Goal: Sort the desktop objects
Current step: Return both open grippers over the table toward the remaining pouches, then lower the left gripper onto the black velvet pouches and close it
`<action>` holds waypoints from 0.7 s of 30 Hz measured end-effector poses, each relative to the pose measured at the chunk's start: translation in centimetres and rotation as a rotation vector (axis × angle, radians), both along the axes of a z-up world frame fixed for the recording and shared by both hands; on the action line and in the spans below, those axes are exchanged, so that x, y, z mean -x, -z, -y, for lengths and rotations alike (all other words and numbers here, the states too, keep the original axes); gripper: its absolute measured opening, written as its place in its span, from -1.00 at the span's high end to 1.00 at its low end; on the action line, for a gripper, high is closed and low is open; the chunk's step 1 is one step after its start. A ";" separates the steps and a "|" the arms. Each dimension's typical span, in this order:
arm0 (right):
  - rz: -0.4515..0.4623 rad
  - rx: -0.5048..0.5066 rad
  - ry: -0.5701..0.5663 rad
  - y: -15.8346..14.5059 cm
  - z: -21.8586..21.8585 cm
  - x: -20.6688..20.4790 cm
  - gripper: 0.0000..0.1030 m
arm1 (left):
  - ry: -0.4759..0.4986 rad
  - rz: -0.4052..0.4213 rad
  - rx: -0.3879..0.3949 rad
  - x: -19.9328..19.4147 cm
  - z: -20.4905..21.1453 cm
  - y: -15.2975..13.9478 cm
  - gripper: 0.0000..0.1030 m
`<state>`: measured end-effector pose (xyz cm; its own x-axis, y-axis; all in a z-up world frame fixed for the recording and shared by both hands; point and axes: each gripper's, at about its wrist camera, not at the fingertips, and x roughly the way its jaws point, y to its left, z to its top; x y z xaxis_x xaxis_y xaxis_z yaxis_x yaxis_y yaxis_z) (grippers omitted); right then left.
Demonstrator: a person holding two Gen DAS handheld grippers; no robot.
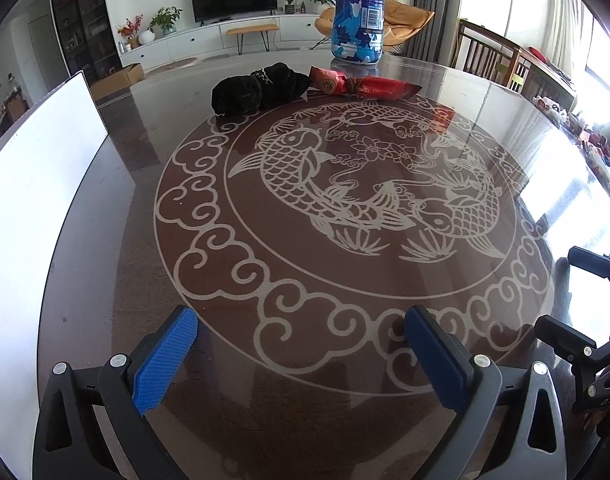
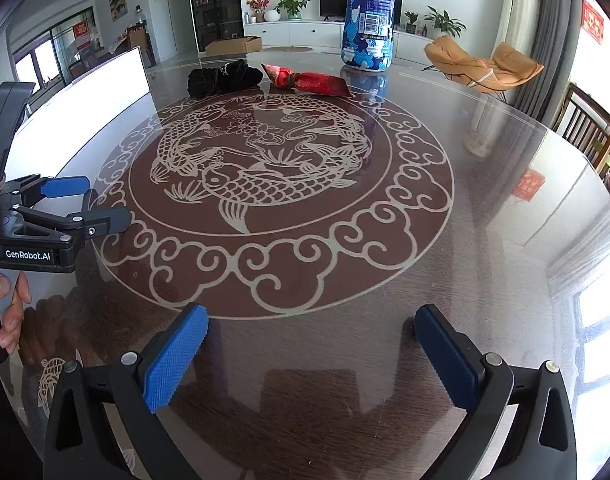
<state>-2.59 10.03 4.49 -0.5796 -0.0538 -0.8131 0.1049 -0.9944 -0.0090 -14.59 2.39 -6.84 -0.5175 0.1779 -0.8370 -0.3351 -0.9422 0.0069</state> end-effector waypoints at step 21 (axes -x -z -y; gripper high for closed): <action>0.000 0.000 0.001 0.0 0.0 0.0 -1.00 | 0.097 0.037 0.014 5.9 0.0 -0.1 -1.00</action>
<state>-2.59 10.01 4.49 -0.5797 -0.0535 -0.8131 0.1043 -0.9945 -0.0090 -20.45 2.42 -6.72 -0.4668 0.2132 -0.8583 -0.4246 -0.9054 0.0060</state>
